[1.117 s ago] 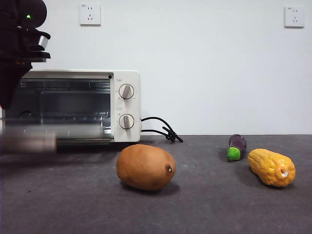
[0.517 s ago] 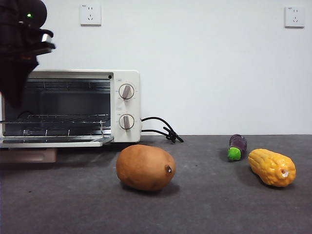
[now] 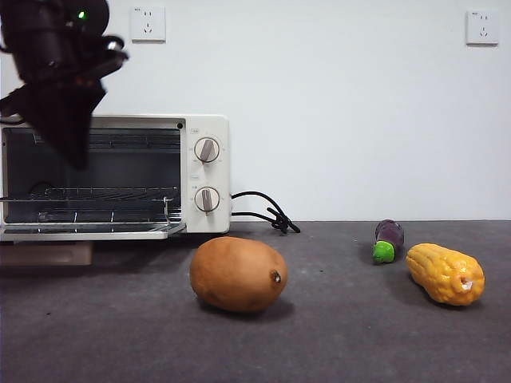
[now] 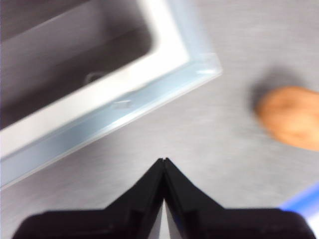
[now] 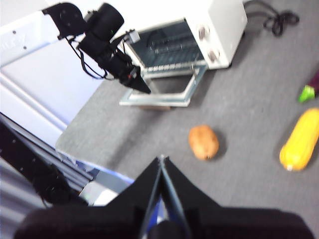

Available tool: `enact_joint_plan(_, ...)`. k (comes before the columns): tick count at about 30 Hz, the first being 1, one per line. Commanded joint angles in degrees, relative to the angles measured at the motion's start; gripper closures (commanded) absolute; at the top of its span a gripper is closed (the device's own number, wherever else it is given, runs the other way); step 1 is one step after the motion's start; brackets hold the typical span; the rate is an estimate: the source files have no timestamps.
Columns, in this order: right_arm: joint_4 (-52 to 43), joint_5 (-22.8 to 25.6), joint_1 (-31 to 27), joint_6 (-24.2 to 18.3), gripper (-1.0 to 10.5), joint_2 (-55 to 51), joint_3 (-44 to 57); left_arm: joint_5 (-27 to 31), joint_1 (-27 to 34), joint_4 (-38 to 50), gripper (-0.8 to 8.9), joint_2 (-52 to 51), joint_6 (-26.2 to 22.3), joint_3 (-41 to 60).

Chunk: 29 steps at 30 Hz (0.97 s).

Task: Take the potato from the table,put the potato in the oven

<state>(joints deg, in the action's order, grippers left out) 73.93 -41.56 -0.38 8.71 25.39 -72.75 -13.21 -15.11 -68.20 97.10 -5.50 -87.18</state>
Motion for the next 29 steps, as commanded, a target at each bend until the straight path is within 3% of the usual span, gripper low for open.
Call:
enact_joint_plan(1, -2.8, 0.0, 0.0, -1.3, 9.5, 0.0, -0.2, -2.3, -1.4, 0.2, 8.19, -3.5, -1.2, 0.5)
enact_joint_plan(6, -9.8, -1.6, 0.0, 1.6, 9.5, 1.4, -0.2, -2.4, -3.2, 0.3, 8.19, -11.7, -1.1, 0.5)
enact_joint_plan(10, -15.9, -7.1, 0.0, 6.2, 9.3, 5.4, -0.2, -2.4, -3.4, 0.3, 8.19, -20.3, -0.8, 0.5)
enact_joint_plan(13, -19.0, -10.3, 0.0, 8.3, 7.9, 9.6, -0.2, -2.2, -3.3, 0.4, 8.19, -27.6, -0.7, 0.5)
enact_joint_plan(17, -20.5, -12.0, 0.3, 8.3, 7.5, 15.3, -0.2, -1.8, -3.3, 0.2, 8.19, -36.7, -0.7, 0.5)
enact_joint_plan(24, -23.8, -8.0, 7.6, 8.2, 7.3, 24.0, -0.2, -1.7, -3.3, -3.1, 8.19, -49.1, -0.7, 0.5)
enact_joint_plan(29, -26.2, 0.3, 18.8, 8.1, 5.6, 30.5, -0.2, 0.5, -3.3, -6.7, 8.19, -53.9, -0.7, 0.5)
